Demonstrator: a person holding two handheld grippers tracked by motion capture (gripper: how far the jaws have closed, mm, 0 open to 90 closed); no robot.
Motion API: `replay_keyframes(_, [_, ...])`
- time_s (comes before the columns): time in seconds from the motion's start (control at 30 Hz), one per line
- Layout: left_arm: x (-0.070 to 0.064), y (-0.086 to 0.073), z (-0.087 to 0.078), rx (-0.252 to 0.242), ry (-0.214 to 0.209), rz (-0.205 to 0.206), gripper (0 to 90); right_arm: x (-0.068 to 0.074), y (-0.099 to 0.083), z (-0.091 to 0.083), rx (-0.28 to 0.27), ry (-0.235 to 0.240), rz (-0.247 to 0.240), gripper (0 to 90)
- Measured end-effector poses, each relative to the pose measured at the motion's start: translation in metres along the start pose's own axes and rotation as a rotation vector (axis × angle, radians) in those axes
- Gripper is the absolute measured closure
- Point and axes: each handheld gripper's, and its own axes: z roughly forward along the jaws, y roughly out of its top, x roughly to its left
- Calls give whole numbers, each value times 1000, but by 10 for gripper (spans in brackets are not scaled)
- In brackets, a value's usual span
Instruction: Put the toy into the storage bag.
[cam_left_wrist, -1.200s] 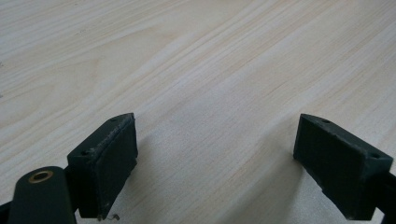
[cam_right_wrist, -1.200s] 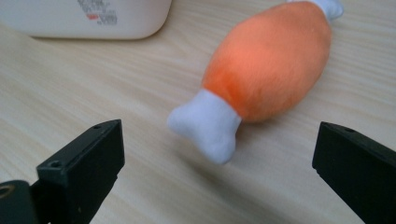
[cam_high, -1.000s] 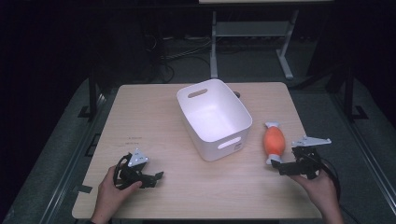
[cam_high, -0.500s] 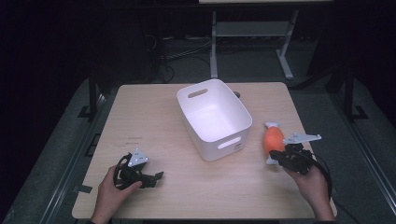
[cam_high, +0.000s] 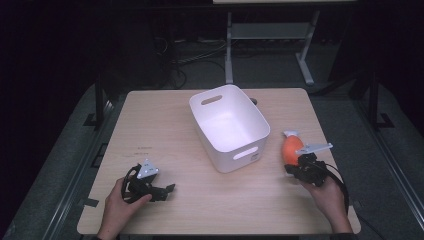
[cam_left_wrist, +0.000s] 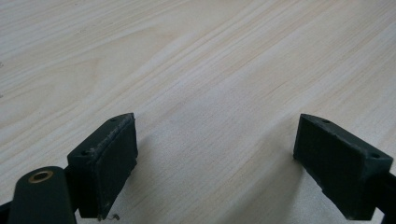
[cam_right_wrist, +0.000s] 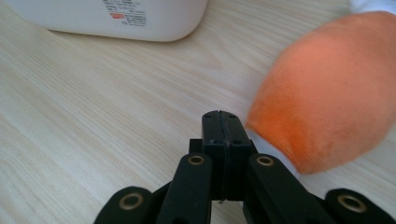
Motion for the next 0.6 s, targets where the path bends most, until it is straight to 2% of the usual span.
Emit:
replay_keyframes(0.4, [0,0,0,0,0,0,127,-21,-9,-11,12,-46,29,899])
replay_keyframes(0.6, [0,0,0,0,0,-1,127,-29,-12,-15,4,-45,27,898])
